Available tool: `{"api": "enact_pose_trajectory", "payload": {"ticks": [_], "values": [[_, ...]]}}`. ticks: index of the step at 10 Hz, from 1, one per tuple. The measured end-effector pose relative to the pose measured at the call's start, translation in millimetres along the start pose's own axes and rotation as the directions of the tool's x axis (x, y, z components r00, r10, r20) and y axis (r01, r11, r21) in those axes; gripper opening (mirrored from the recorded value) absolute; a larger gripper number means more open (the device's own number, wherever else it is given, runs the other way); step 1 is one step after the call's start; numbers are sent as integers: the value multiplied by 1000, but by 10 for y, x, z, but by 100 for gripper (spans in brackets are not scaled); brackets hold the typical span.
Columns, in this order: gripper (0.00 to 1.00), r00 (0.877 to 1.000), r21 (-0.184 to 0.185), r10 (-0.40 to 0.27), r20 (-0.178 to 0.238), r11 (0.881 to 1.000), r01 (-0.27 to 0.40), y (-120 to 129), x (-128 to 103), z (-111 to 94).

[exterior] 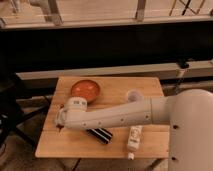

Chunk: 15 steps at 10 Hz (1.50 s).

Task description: Place the pepper on the white sponge

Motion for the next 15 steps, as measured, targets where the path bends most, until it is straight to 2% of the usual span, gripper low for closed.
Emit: {"api": "enact_pose_trajectory", "payload": {"ticks": [5, 11, 15], "values": [[0, 1000, -22, 22, -18, 1000, -22, 6, 231, 200], [0, 1000, -67, 31, 5, 997, -30, 154, 159, 513], [0, 999, -88, 38, 6, 995, -37, 227, 189, 624]]}}
